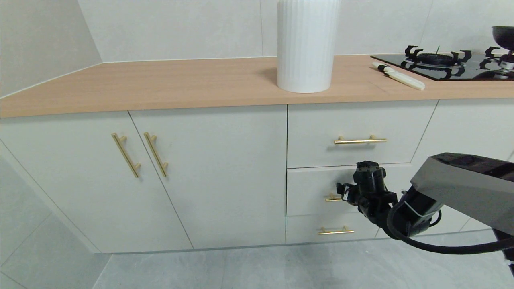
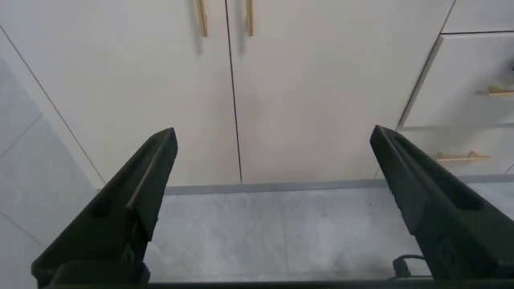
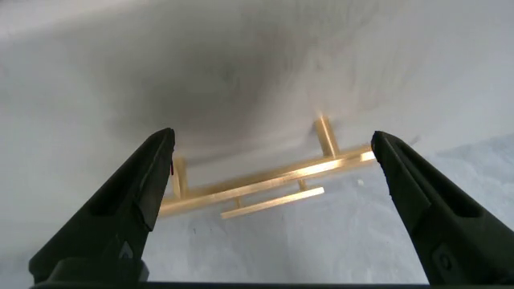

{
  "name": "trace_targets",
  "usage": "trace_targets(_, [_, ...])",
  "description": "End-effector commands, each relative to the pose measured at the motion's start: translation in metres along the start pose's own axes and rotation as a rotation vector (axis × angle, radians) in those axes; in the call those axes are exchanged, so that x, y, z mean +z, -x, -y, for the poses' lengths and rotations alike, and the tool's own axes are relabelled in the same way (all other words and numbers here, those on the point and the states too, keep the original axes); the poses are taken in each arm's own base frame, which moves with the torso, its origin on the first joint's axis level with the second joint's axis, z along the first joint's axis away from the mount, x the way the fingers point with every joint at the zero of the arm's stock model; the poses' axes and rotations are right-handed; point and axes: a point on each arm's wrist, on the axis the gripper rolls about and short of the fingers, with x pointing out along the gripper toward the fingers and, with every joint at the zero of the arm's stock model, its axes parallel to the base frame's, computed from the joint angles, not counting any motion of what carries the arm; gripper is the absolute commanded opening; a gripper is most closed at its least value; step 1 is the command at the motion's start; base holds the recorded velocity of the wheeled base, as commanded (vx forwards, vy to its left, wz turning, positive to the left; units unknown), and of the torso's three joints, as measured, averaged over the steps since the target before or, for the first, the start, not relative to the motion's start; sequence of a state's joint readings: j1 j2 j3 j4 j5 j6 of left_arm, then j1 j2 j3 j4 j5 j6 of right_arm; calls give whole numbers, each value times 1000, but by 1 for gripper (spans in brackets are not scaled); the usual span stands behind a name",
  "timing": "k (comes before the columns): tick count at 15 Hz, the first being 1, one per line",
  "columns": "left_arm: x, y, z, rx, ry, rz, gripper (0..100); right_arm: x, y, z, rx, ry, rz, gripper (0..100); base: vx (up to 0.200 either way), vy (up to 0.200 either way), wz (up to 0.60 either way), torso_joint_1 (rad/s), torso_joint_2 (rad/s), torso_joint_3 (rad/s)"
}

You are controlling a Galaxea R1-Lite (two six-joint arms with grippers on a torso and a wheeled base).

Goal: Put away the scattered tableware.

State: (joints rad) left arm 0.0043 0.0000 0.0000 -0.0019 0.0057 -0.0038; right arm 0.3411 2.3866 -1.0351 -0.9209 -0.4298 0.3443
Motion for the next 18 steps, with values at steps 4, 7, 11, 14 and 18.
trace_targets(4, [0, 0, 0, 1, 1, -2, 100, 0, -21, -6, -25, -42, 92, 100, 0, 0, 0, 0, 0, 0])
trace_targets(7, [0, 0, 0, 1, 1, 0, 100, 2, -30, -4, -62, -59, 133, 100, 0, 0, 0, 0, 0, 0])
trace_targets(11, [0, 0, 0, 1, 1, 0, 100, 5, -28, -4, -60, -60, 138, 100, 0, 0, 0, 0, 0, 0])
trace_targets(14, [0, 0, 0, 1, 1, 0, 100, 14, -15, -3, -49, -63, 138, 100, 0, 0, 0, 0, 0, 0])
trace_targets(18, [0, 0, 0, 1, 1, 0, 100, 30, 34, 4, 71, -33, 72, 100, 0, 0, 0, 0, 0, 0])
